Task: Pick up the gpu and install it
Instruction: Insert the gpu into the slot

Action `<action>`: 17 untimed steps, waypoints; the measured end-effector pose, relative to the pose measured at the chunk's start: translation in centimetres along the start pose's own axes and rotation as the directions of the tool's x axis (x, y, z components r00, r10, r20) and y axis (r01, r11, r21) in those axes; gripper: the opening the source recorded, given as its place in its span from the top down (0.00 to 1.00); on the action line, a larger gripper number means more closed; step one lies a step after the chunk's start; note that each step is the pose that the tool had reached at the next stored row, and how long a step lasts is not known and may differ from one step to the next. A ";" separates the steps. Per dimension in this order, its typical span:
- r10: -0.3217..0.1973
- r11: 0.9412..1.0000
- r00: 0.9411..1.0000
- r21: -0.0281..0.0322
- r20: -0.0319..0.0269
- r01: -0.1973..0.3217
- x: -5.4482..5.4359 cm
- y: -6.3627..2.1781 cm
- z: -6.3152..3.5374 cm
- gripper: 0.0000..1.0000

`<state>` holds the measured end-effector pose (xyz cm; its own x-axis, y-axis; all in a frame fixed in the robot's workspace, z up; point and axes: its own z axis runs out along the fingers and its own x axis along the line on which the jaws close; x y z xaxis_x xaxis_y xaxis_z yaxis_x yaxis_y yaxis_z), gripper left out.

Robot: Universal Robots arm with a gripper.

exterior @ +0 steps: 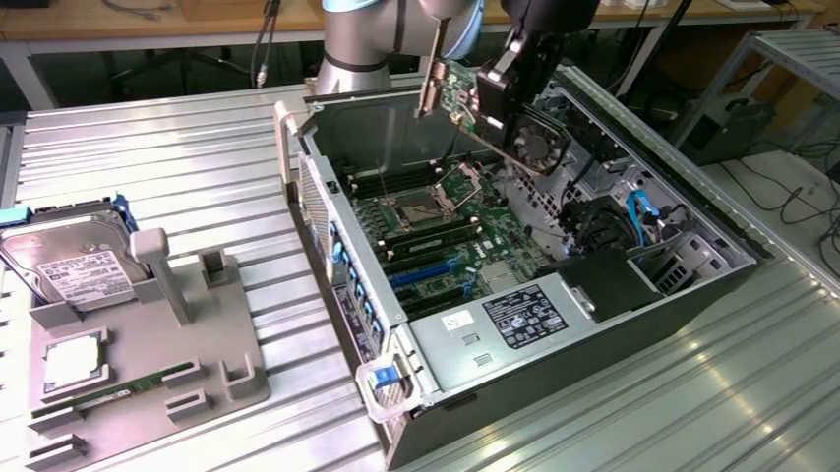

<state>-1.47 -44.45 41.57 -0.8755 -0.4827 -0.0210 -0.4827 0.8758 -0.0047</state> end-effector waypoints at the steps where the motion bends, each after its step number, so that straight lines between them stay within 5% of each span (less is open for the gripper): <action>1: -0.013 1.000 1.000 0.000 0.000 0.013 0.0 0.00 0.00 0.72; 10: -0.156 0.988 0.988 -0.003 0.001 0.156 0.0 0.00 0.00 0.72; 17: -0.258 0.966 0.966 -0.005 0.002 0.258 0.0 0.00 0.00 0.72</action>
<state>-1.47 -44.45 41.57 -0.7214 -0.6922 -0.0210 -0.6923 0.7216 -0.0047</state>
